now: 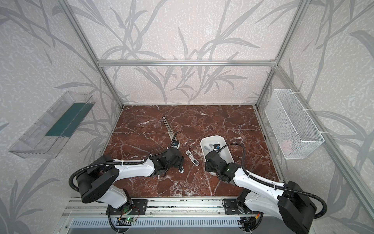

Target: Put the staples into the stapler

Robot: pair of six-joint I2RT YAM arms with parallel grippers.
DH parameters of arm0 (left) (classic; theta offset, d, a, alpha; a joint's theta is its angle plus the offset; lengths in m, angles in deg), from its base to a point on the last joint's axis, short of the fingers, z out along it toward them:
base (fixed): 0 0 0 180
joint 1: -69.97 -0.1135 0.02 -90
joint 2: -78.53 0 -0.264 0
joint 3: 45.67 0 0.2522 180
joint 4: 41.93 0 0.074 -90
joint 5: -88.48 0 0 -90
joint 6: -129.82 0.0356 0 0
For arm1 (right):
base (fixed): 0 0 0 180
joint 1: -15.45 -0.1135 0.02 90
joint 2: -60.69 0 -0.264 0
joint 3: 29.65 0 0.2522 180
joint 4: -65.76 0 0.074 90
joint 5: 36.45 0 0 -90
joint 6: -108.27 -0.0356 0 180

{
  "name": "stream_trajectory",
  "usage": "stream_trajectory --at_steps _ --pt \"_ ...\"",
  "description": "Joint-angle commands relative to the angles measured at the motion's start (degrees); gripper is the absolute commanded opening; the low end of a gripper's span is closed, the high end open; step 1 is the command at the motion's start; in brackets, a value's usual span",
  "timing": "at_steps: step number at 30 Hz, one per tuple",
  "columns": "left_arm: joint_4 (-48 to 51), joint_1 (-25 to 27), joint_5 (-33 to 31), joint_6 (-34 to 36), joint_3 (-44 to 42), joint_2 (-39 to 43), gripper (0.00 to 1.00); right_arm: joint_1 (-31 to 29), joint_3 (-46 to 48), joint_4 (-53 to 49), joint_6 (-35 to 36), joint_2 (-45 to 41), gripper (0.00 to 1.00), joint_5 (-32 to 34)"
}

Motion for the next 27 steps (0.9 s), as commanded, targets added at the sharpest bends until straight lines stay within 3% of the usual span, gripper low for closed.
stream_trajectory --at_steps 1,8,12,16,20,27 --pt "1.5 0.1 -2.0 -1.4 1.7 -0.6 0.83 -0.4 -0.6 0.5 -0.3 -0.3 0.23 1.1" --pt "0.7 0.1 -0.1 -0.3 2.8 1.5 0.84 0.7 -3.9 -5.0 3.0 -4.1 0.26 10.0" --pt "1.9 -0.6 -2.4 2.4 4.0 5.6 0.89 5.8 -5.9 -5.4 7.5 -4.3 0.31 9.6" --pt "3.5 -3.1 -6.4 6.2 4.6 10.8 0.92 12.2 -7.8 0.3 13.6 1.4 0.35 4.4" --pt "3.4 -6.3 -10.9 9.0 2.8 16.1 0.92 14.0 -13.1 3.0 19.6 10.0 0.42 4.8" --pt "-2.9 -9.1 -12.0 9.2 -6.0 24.5 0.99 16.4 -22.9 3.1 26.8 23.1 0.43 4.0"
